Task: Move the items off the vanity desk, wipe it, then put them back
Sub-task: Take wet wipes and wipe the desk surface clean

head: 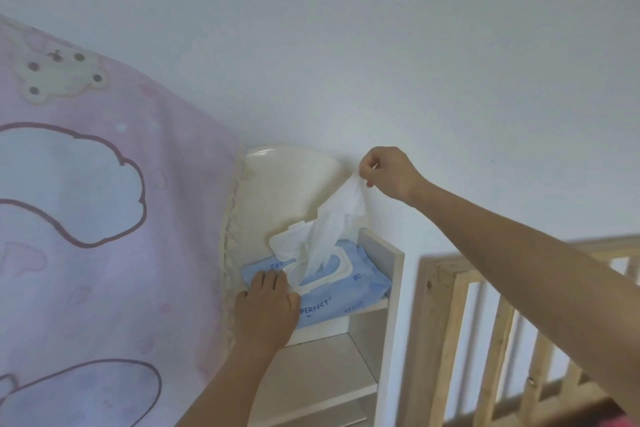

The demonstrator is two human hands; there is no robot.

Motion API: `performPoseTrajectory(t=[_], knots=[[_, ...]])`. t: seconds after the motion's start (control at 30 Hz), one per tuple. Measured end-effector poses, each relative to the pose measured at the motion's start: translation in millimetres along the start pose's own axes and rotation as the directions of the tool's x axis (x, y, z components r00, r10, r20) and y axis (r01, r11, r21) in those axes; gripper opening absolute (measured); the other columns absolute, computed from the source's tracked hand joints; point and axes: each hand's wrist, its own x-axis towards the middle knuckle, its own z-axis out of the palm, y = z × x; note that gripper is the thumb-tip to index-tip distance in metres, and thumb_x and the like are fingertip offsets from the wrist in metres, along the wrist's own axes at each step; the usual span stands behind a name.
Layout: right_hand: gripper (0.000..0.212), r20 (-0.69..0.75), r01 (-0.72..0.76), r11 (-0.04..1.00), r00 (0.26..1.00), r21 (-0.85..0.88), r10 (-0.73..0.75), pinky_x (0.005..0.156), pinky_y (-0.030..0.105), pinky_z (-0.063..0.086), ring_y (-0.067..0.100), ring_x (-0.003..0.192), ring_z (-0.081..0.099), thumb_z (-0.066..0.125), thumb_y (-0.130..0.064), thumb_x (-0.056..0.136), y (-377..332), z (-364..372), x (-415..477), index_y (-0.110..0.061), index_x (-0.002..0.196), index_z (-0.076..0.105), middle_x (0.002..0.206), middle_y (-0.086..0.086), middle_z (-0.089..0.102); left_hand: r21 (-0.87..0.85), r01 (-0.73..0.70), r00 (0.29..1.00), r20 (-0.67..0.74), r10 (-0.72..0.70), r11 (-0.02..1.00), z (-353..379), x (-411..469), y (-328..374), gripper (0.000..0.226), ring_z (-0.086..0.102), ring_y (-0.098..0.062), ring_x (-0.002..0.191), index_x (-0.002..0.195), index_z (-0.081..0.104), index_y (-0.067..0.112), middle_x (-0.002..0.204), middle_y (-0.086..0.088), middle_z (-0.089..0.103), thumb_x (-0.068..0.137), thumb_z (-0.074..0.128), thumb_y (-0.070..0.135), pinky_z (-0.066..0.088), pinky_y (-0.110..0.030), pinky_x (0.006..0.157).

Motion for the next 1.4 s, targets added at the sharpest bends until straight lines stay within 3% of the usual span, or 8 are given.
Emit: performPoseTrajectory(t=[0.27,0.4,0.5,0.63,0.8,0.97,1.1,1.4], knots=[[0.026,-0.026,-0.038,0.938,0.998,0.345,0.050,0.055,0.014,0.043,0.005,0.063,0.056,0.045,-0.004,0.090,-19.1,-43.9,-7.7,-0.017,0.068,0.050,0.072,-0.003,0.057,0.004,-0.057,0.995,0.081,0.056,0.998,1.1,-1.9,-4.7,0.043,0.065,-0.024,0.066,0.074,0.065,0.002,0.071,-0.008,0.064,0.069,0.029,0.025,0.042,-0.030,0.037],[0.028,-0.005,0.020,0.960,1.000,0.279,-0.019,0.057,0.015,0.043,0.004,0.060,0.052,0.041,-0.005,0.091,-36.1,-65.5,-29.6,-0.020,0.068,0.048,0.071,-0.004,0.053,-0.167,0.163,0.962,0.247,-0.119,0.972,-17.3,5.1,-0.5,0.078,0.030,-0.024,0.133,0.130,0.044,0.013,0.139,-0.005,0.041,0.069,0.010,0.049,0.027,-0.050,0.103],[0.026,0.148,0.028,0.998,0.988,0.061,-0.037,0.054,0.015,0.037,0.004,0.062,0.046,0.038,-0.008,0.093,-40.9,-66.5,-52.8,-0.022,0.073,0.047,0.073,-0.007,0.048,-0.367,0.127,0.975,0.218,-0.047,0.921,-41.1,0.3,3.2,0.097,-0.005,-0.013,0.141,0.143,0.022,0.024,0.153,0.005,0.013,0.062,0.011,0.075,0.001,-0.034,0.112],[0.012,0.317,0.064,0.997,0.947,-0.050,-0.045,0.045,0.007,0.032,0.006,0.059,0.041,0.038,-0.016,0.097,-38.4,-58.3,-82.6,-0.018,0.090,0.047,0.072,-0.007,0.045,-0.838,0.152,0.943,0.281,0.176,0.524,-88.2,-22.0,40.4,0.118,0.013,0.001,0.133,0.133,0.021,0.032,0.140,0.021,0.019,0.037,0.029,0.099,0.010,-0.010,0.105],[0.022,0.409,-0.013,0.993,0.912,0.118,-0.036,0.049,0.007,0.035,-0.002,0.055,0.046,0.040,-0.015,0.098,-30.7,-28.1,-123.2,-0.024,0.080,0.048,0.073,-0.012,0.048,-0.831,0.547,0.778,0.550,0.302,0.103,-86.2,-62.6,57.7,0.089,0.063,-0.004,0.094,0.131,0.033,0.030,0.107,0.006,0.068,0.052,0.074,0.039,0.044,-0.025,0.084],[0.026,0.399,-0.241,0.883,0.914,0.402,0.068,0.055,0.008,0.040,-0.006,0.053,0.049,0.045,-0.005,0.095,0.3,6.8,-159.4,-0.019,0.075,0.051,0.071,-0.002,0.050,-0.770,0.611,0.693,0.633,0.345,0.185,-66.3,-106.1,45.2,0.045,0.057,-0.007,0.062,0.093,0.070,0.029,0.064,0.003,0.064,0.049,0.074,0.023,0.041,-0.023,0.073],[0.018,0.516,-0.429,0.762,0.844,0.485,0.147,0.057,0.010,0.044,0.003,0.063,0.054,0.052,-0.006,0.091,17.3,37.4,-191.5,-0.018,0.079,0.056,0.077,0.001,0.056,-0.713,0.599,0.697,0.689,0.201,0.366,-50.9,-123.2,45.1,0.054,0.053,-0.010,0.081,0.120,0.053,0.027,0.092,0.000,0.057,0.072,0.075,0.019,0.043,-0.019,0.077],[0.037,0.701,-0.646,0.613,0.684,0.454,0.201,0.062,0.024,0.056,0.014,0.071,0.068,0.061,0.008,0.079,52.2,55.6,-238.7,-0.019,0.103,0.059,0.083,0.006,0.068,-0.583,0.749,0.550,0.812,0.195,0.314,-19.4,-165.3,39.1,0.015,0.055,-0.006,0.067,0.073,0.066,0.018,0.065,0.011,0.065,0.078,0.066,0.004,0.043,-0.016,0.065]])
